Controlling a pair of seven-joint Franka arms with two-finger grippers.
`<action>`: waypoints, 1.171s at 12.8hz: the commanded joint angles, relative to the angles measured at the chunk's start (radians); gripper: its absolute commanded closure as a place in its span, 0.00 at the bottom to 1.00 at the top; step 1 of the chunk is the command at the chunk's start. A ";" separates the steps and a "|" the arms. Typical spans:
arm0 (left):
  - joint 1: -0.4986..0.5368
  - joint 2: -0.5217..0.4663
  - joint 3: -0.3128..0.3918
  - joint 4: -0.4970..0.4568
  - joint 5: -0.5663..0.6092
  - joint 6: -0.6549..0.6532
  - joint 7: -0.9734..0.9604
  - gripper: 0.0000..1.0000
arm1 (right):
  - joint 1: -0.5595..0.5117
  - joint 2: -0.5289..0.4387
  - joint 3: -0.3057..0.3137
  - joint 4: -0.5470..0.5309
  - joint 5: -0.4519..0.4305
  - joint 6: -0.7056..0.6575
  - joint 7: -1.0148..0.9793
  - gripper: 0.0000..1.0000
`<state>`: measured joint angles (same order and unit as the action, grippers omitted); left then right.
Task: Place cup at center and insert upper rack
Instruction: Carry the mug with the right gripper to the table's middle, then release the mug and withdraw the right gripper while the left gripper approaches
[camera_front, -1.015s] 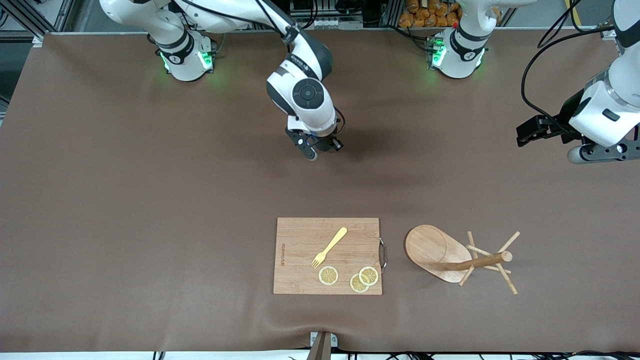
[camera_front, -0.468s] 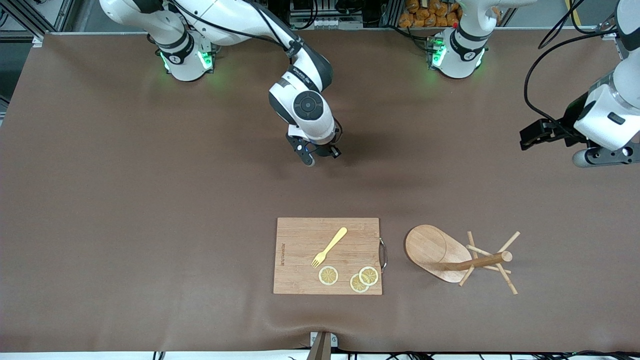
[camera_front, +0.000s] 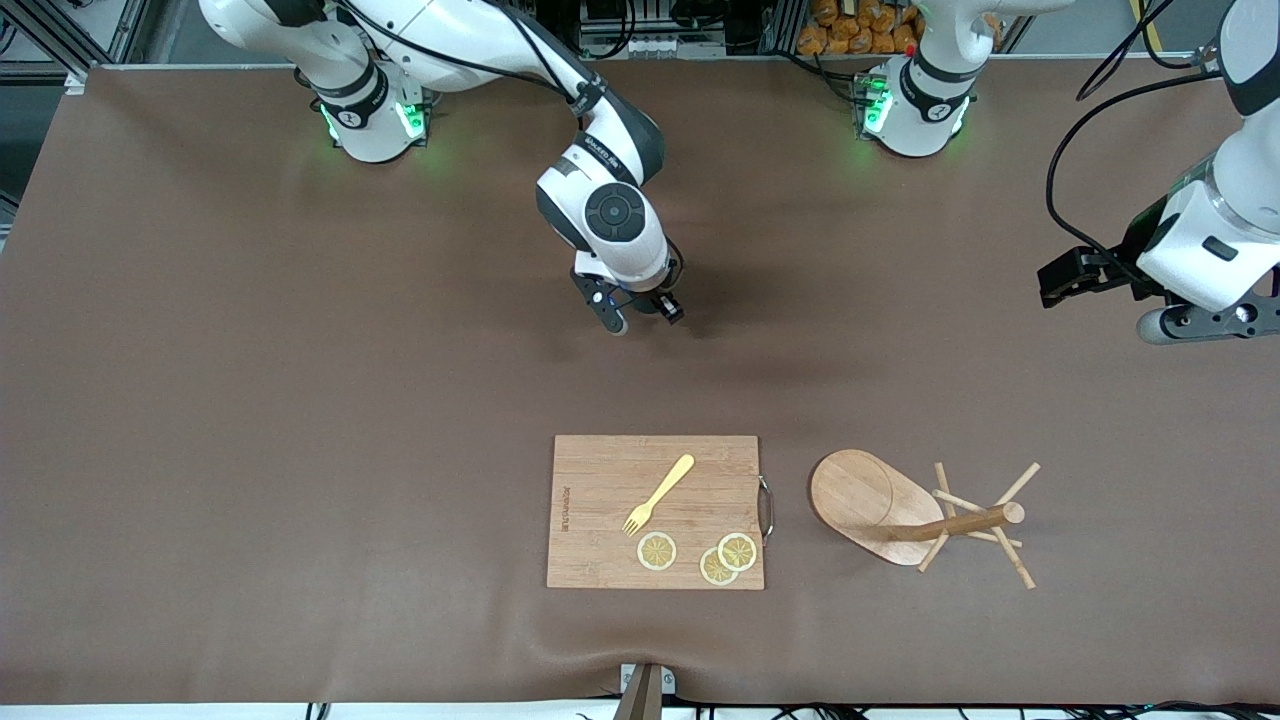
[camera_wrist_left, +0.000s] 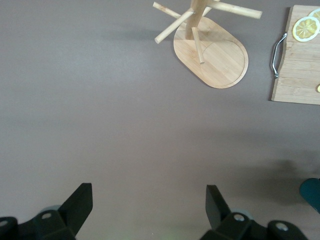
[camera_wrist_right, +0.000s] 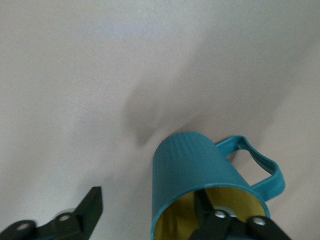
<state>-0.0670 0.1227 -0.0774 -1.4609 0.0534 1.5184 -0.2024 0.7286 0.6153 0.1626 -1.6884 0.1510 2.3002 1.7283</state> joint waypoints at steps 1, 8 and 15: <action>-0.008 0.011 -0.002 0.027 0.008 -0.003 0.000 0.00 | -0.059 -0.098 0.000 -0.011 -0.008 -0.134 -0.125 0.00; -0.045 0.012 -0.005 0.027 -0.125 -0.004 -0.255 0.00 | -0.453 -0.379 0.005 -0.010 0.044 -0.539 -0.866 0.00; -0.275 0.051 -0.025 0.028 -0.112 0.020 -0.736 0.00 | -0.788 -0.586 -0.002 -0.014 -0.002 -0.683 -1.595 0.00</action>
<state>-0.2979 0.1469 -0.1079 -1.4549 -0.0631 1.5282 -0.8632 0.0283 0.1109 0.1434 -1.6692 0.1573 1.6401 0.3040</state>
